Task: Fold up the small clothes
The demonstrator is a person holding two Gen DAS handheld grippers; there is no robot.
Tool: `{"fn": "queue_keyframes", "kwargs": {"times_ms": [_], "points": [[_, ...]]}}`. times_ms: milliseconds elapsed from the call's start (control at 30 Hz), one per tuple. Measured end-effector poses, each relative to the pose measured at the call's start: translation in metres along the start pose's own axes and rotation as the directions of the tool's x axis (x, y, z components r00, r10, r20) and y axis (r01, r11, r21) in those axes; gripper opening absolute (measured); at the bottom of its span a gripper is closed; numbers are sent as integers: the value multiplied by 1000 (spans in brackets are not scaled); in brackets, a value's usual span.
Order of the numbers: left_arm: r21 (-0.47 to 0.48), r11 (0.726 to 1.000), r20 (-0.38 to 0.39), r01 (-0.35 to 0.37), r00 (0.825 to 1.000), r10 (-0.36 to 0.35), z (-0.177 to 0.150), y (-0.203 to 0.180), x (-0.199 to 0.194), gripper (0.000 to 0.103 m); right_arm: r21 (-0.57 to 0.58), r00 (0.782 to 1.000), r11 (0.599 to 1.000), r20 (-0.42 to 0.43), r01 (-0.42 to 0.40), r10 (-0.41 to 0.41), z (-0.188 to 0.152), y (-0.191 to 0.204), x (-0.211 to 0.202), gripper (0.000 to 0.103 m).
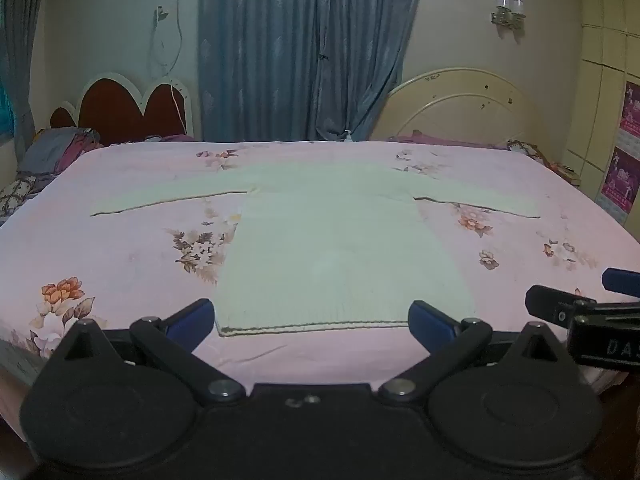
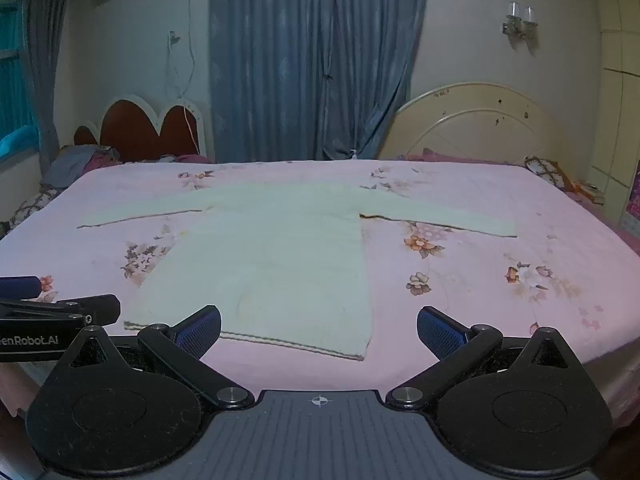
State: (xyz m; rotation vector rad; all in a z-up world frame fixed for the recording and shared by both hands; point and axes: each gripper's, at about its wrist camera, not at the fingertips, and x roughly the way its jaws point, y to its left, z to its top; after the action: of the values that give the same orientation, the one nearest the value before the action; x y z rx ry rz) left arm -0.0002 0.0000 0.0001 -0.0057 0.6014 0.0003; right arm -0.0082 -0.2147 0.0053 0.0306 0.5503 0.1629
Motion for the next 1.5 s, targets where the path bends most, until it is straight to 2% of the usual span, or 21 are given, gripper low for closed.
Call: {"fn": "queue_keyframes", "kwargs": {"times_ms": [1500], "points": [[8, 1000, 13, -21, 1000, 21, 6, -5, 0, 103, 8, 1000, 1000, 5, -7, 7, 8, -9, -1, 103]]}}
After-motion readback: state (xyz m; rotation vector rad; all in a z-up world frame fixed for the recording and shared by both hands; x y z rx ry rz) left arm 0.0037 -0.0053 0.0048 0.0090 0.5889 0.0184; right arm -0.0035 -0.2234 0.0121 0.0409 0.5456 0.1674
